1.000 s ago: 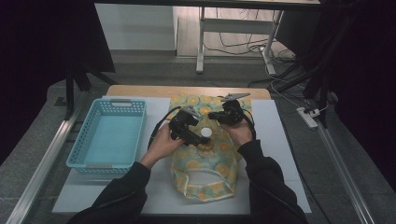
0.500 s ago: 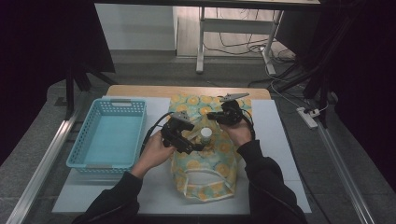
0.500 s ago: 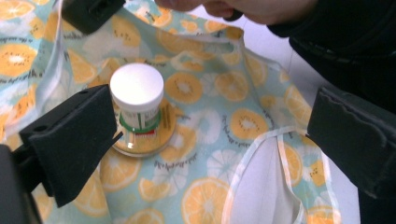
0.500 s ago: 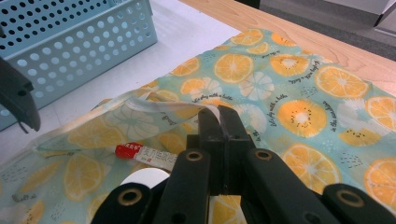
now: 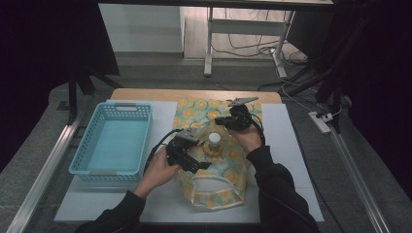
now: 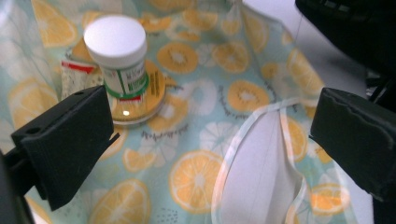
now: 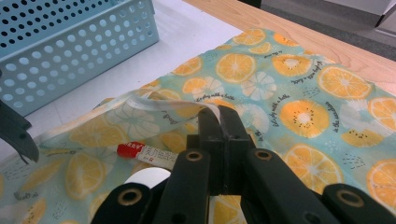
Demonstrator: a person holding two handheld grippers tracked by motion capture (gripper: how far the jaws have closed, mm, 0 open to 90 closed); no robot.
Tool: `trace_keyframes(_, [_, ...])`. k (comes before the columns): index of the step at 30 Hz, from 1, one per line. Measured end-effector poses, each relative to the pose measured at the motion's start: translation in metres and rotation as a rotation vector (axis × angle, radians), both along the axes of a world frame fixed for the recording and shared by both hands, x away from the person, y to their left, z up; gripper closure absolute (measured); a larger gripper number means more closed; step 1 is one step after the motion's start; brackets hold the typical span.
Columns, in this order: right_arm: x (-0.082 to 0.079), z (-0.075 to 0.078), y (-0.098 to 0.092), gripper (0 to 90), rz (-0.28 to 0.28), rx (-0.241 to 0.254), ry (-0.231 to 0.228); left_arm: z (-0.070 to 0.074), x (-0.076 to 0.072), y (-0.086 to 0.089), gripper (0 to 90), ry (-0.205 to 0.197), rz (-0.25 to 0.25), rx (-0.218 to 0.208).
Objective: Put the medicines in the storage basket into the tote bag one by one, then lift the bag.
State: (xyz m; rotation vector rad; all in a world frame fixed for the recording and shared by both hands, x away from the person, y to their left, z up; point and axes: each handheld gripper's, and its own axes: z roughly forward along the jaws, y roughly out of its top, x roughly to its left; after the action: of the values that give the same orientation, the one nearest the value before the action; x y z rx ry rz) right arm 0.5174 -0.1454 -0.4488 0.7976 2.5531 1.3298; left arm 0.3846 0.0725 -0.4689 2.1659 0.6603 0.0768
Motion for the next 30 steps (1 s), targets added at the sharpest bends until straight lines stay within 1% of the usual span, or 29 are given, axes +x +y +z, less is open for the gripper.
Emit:
trace_keyframes(3, [0.0,0.0,0.0,90.0,0.0,-0.002,-0.001,-0.004,-0.001,0.0,0.0,0.023,0.0,0.013])
trace_keyframes(5, [0.0,0.0,-0.001,90.0,0.001,-0.002,-0.003,-0.007,-0.002,0.0,0.0,0.035,0.004,0.012])
trace_keyframes(8, [0.0,0.0,-0.001,90.0,0.001,-0.003,-0.002,-0.01,-0.003,0.001,0.0,0.041,0.014,0.017])
trace_keyframes(9, [0.0,0.0,-0.001,90.0,0.002,-0.002,-0.003,-0.012,-0.003,0.001,0.0,0.037,0.014,0.025])
trace_keyframes(13, [0.0,0.0,0.0,90.0,0.003,-0.004,-0.004,-0.017,-0.004,0.002,0.0,0.033,0.024,0.029])
trace_keyframes(17, [0.0,0.0,0.0,90.0,0.002,-0.004,-0.001,-0.024,-0.006,-0.003,0.0,0.021,0.017,0.068])
trace_keyframes(22, [-0.002,-0.001,0.001,90.0,0.006,-0.006,0.0,-0.034,-0.006,-0.009,0.0,0.032,-0.003,0.096])
trace_keyframes(23, [-0.002,-0.001,0.001,90.0,0.007,-0.006,0.0,-0.037,-0.006,-0.01,0.0,0.035,-0.008,0.1])
trace_keyframes(26, [-0.002,-0.001,0.001,90.0,0.009,-0.007,0.001,-0.043,-0.005,-0.011,0.0,0.042,-0.03,0.09])
trace_keyframes(28, [-0.002,-0.001,0.002,90.0,0.01,-0.008,0.001,-0.046,-0.005,-0.012,0.0,0.035,-0.032,0.111])
trace_keyframes(29, [-0.003,-0.001,0.002,90.0,0.01,-0.008,0.001,-0.048,-0.004,-0.012,0.0,0.03,-0.035,0.13])
trace_keyframes(30, [-0.003,-0.001,0.002,90.0,0.011,-0.008,0.001,-0.05,-0.004,-0.012,0.0,0.03,-0.029,0.136])
